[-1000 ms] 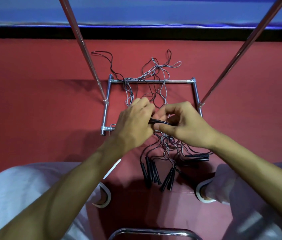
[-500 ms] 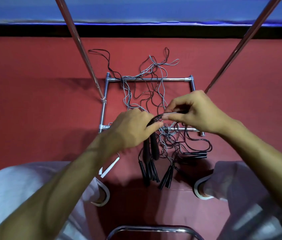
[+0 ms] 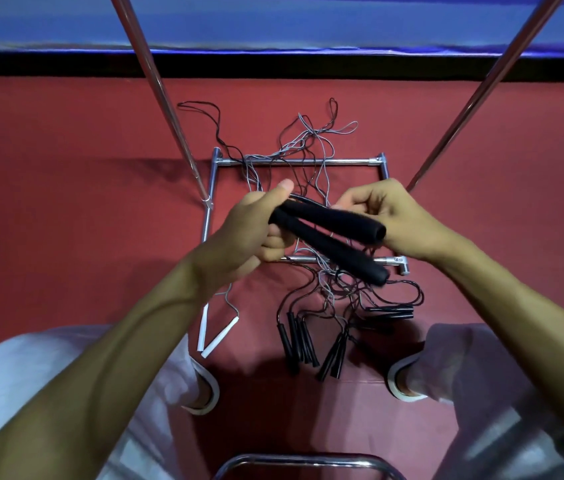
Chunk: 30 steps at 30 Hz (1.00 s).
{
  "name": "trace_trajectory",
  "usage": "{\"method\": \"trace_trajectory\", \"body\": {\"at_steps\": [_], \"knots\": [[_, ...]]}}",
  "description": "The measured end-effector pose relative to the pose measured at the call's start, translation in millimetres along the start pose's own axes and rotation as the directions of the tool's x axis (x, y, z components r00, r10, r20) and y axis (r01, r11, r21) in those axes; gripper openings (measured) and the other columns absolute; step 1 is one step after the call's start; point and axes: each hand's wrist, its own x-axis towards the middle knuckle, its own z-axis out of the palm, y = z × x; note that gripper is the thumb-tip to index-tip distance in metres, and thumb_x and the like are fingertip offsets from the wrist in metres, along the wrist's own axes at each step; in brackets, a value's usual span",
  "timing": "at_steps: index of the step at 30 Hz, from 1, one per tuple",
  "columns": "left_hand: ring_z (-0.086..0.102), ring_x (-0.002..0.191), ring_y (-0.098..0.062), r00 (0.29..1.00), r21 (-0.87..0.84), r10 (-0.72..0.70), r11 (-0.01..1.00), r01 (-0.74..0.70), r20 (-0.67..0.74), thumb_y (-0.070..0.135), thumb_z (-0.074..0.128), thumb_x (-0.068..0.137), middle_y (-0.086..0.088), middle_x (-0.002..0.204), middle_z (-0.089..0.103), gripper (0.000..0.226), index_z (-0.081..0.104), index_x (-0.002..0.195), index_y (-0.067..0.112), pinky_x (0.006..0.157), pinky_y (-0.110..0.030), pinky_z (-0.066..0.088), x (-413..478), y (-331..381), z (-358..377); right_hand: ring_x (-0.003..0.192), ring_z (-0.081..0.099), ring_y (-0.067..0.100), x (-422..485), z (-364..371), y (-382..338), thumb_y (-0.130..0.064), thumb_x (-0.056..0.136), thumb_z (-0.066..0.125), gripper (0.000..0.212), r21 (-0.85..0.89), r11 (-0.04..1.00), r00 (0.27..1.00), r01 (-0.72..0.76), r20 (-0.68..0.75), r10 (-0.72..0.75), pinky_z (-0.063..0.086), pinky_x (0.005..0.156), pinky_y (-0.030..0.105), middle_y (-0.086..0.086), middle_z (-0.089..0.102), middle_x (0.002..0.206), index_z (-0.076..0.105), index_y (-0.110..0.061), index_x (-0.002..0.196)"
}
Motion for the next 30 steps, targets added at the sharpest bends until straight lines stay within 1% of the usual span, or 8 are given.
{"method": "trace_trajectory", "body": {"at_steps": [2,4,12,16,19,24,27,30], "knots": [[0.016,0.04,-0.004,0.997,-0.079,0.002,0.997,-0.007,-0.073,0.033,0.04,0.11,0.006,0.054,0.019,0.041,0.042,0.072,0.016,0.039,-0.012,0.012,5,-5,-1,0.052,0.049,0.02,1,13,6,-0.004,0.096,0.062,0.017,-0.011,1.0,0.999,-0.013,-0.031,0.012,0.038,0.05,0.029,0.009,0.054,0.058,0.065,0.0,0.081],[0.016,0.039,-0.005,0.986,-0.096,0.008,0.995,-0.025,-0.165,0.032,0.039,0.111,0.005,0.055,0.02,0.041,0.04,0.072,0.018,0.038,-0.014,0.012,10,-11,-1,0.042,0.052,0.024,2,32,11,0.014,0.095,0.045,0.042,0.018,0.999,0.996,-0.047,-0.07,0.048,0.043,0.046,0.035,0.008,0.055,0.05,0.07,-0.016,0.078],[0.052,0.058,-0.029,0.752,0.249,0.125,0.967,0.053,-0.648,0.048,0.041,0.102,-0.009,0.065,0.053,0.046,0.047,0.075,0.011,0.055,-0.033,0.038,32,-27,-11,0.042,0.055,0.014,2,86,14,-0.022,0.108,0.047,0.033,0.444,0.846,0.94,-0.295,-0.023,0.34,0.04,0.053,0.028,-0.003,0.038,0.043,0.067,0.001,0.095],[0.055,0.08,-0.043,0.64,0.729,0.516,0.677,0.104,-0.57,0.032,0.04,0.109,-0.03,0.082,0.064,0.053,0.055,0.071,-0.002,0.073,-0.044,0.029,29,-31,-7,0.039,0.047,0.01,-1,95,4,-0.032,0.107,0.048,0.033,0.669,0.543,0.824,-0.507,0.192,0.533,0.036,0.043,0.019,-0.004,0.048,0.05,0.064,-0.009,0.089],[0.061,0.067,-0.049,0.596,0.923,0.721,0.374,0.097,-0.354,0.031,0.045,0.105,-0.032,0.069,0.064,0.056,0.064,0.068,-0.006,0.061,-0.047,0.037,29,-36,-8,0.034,0.039,0.007,-1,89,0,-0.03,0.107,0.048,0.031,0.651,0.526,0.803,-0.548,0.231,0.55,0.028,0.041,0.02,-0.005,0.05,0.051,0.063,-0.009,0.089],[0.065,0.08,-0.047,0.726,0.955,0.621,0.172,0.24,-0.294,0.034,0.052,0.103,-0.027,0.083,0.068,0.047,0.07,0.083,-0.004,0.063,-0.039,0.031,21,-33,-4,0.036,0.042,0.01,-4,63,4,-0.01,0.099,0.062,0.024,0.057,0.923,0.92,-0.38,0.125,0.371,0.031,0.039,0.021,0.002,0.064,0.055,0.069,-0.007,0.076],[0.064,0.097,-0.043,0.845,0.958,0.458,0.064,0.278,-0.276,0.037,0.046,0.104,-0.021,0.101,0.069,0.043,0.071,0.1,0.003,0.072,-0.039,0.042,19,-35,-2,0.056,0.06,0.019,-5,47,13,-0.02,0.092,0.066,0.019,-0.657,0.752,0.981,-0.055,0.106,0.165,0.052,0.059,0.033,0.0,0.067,0.061,0.068,-0.017,0.074],[0.063,0.097,-0.04,0.91,0.972,0.347,0.029,0.233,-0.228,0.036,0.046,0.101,-0.018,0.097,0.067,0.037,0.068,0.094,0.006,0.074,-0.036,0.04,17,-36,-1,0.059,0.057,0.015,-7,36,10,-0.028,0.092,0.071,0.024,-0.717,0.693,0.984,0.079,0.165,0.059,0.052,0.066,0.032,-0.004,0.064,0.059,0.065,-0.02,0.071]]}}
